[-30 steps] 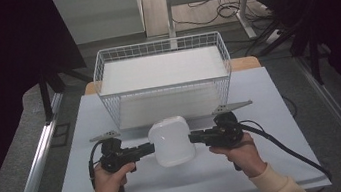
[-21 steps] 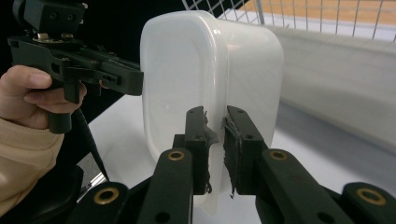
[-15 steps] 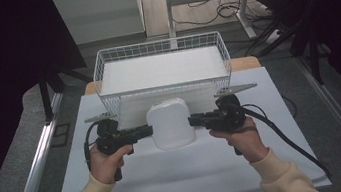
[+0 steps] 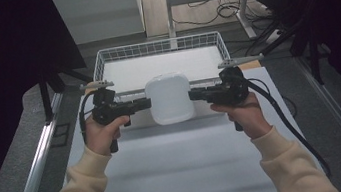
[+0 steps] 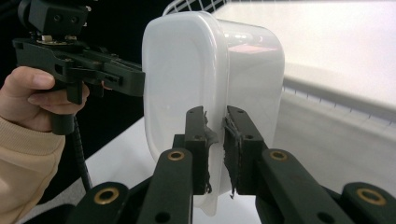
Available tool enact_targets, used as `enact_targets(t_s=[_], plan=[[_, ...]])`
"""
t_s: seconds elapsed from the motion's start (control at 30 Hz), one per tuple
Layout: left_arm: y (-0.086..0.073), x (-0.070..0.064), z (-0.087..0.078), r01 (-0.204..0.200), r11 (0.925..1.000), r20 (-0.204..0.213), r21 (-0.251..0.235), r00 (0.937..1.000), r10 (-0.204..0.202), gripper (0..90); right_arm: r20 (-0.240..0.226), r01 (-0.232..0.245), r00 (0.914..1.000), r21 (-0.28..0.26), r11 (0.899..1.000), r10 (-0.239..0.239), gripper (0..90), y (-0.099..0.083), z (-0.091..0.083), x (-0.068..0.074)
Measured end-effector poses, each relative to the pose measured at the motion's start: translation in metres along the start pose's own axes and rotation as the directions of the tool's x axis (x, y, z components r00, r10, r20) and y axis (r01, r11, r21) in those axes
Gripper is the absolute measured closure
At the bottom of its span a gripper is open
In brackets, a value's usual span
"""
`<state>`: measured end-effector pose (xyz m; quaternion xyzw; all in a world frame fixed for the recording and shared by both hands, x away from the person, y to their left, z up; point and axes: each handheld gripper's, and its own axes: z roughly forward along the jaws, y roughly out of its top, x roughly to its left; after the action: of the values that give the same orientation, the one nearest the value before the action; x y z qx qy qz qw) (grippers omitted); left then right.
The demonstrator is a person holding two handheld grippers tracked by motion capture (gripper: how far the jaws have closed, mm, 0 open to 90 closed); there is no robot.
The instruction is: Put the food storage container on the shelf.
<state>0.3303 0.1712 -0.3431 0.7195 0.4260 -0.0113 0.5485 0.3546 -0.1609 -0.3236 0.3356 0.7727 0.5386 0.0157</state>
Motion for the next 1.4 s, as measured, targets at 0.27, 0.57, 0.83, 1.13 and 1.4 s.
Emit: enact_targets(t_s=[0.27, 0.57, 0.83, 1.13, 1.4], plan=[[0.040, 0.005, 0.000, -0.015, 0.9999, -0.006, 0.006, 0.9999, 0.015, 79.7, 0.001, -0.011, 0.9999, -0.023, 1.000, 0.011, 79.4, 0.028, 0.001, -0.010], [0.081, 0.022, 0.005, 0.001, 0.9996, -0.005, 0.027, 1.0000, -0.001, 79.8, 0.000, -0.031, 0.9995, -0.013, 0.999, 0.031, 79.3, 0.066, 0.011, -0.031], [0.101, 0.039, 0.013, 0.023, 0.9991, 0.009, 0.035, 0.9997, -0.024, 80.1, -0.007, -0.069, 0.9976, -0.001, 0.998, 0.069, 79.3, 0.085, 0.021, -0.051], [0.110, 0.063, 0.029, 0.099, 0.9933, 0.042, 0.060, 0.9939, -0.102, 80.4, 0.004, -0.160, 0.9870, 0.044, 0.986, 0.160, 78.3, 0.091, 0.035, -0.072], [0.124, 0.085, 0.039, 0.214, 0.9720, 0.079, 0.096, 0.9718, -0.222, 78.6, 0.002, -0.290, 0.9569, 0.067, 0.955, 0.290, 74.7, 0.100, 0.048, -0.092]])
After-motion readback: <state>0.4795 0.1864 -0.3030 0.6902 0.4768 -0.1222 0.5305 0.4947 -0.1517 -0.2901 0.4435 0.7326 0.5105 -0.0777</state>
